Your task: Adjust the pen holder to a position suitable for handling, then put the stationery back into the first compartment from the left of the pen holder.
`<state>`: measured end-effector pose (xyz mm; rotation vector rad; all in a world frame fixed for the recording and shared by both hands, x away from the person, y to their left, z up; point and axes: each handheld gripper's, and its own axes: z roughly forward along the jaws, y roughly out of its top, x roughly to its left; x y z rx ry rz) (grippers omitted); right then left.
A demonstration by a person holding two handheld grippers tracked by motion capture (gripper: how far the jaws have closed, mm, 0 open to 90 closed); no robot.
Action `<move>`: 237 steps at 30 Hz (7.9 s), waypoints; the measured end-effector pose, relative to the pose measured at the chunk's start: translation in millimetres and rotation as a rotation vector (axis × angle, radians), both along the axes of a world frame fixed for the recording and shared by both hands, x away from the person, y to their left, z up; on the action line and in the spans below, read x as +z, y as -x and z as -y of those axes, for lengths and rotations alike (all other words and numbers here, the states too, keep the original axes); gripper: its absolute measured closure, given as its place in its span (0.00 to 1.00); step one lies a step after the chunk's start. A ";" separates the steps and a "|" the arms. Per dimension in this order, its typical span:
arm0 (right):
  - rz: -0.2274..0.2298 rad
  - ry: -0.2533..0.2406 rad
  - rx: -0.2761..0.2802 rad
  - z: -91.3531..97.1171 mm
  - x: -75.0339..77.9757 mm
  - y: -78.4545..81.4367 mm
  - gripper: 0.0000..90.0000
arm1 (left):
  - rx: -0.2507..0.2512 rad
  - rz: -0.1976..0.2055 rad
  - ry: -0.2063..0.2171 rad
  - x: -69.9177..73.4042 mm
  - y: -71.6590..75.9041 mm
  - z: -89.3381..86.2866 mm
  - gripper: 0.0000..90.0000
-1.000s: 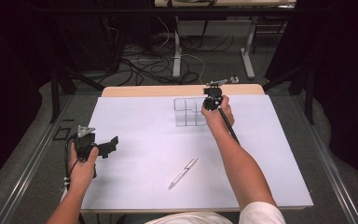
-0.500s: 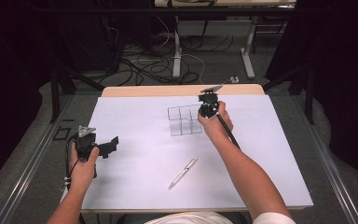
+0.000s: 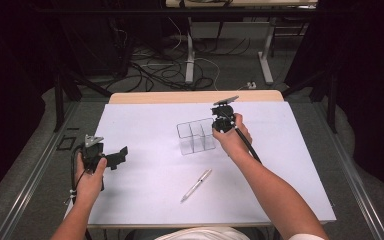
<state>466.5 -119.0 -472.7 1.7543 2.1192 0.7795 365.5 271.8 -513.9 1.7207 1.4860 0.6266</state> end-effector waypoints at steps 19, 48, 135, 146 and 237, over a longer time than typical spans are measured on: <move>-0.037 -0.051 0.038 12.2 -0.9 15.8 0.97 | -0.005 -0.004 -0.009 -0.5 0.1 2.1 0.00; -0.140 -0.185 0.066 29.7 4.4 34.4 0.90 | -0.007 -0.005 -0.011 -0.9 -0.3 3.6 0.00; 0.240 0.014 0.198 124.8 -39.4 103.3 0.00 | -0.337 -0.033 -0.034 24.1 15.9 73.2 0.17; 0.245 0.048 0.222 125.6 -43.8 104.1 0.00 | -0.412 -0.041 -0.045 26.5 14.4 103.8 0.23; 0.243 0.071 0.242 126.6 -50.3 106.0 0.02 | -0.693 -0.460 -0.255 -18.0 46.5 218.9 0.82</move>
